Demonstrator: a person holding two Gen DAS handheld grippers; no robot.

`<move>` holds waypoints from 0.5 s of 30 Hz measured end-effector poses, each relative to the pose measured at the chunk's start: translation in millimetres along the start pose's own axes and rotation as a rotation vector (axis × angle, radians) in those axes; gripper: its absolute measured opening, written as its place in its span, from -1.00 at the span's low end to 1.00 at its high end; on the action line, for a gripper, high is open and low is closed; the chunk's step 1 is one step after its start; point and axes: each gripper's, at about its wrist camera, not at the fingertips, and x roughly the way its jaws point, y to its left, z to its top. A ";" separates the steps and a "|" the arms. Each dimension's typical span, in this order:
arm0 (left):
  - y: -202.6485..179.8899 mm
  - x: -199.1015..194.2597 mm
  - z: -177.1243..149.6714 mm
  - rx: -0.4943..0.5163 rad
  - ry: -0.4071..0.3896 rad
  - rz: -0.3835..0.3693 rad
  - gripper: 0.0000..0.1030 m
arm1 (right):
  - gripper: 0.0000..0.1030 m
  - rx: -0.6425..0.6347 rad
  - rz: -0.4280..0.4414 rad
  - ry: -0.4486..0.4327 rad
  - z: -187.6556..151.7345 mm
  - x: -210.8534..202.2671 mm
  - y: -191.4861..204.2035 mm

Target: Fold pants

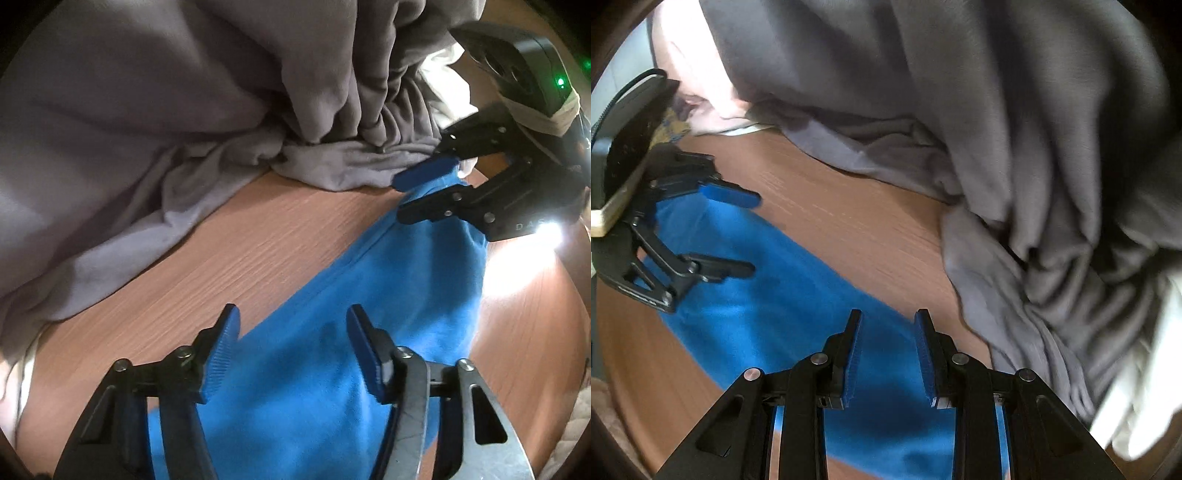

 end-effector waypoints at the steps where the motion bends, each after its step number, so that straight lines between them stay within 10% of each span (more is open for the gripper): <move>1: 1.7 4.6 0.5 0.003 0.008 -0.008 0.06 | -0.45 -0.021 0.011 0.006 2.8 4.3 0.7; 15: 3.8 37.0 6.3 0.057 0.065 -0.087 -0.39 | -0.45 -0.178 0.093 0.097 2.8 54.3 12.0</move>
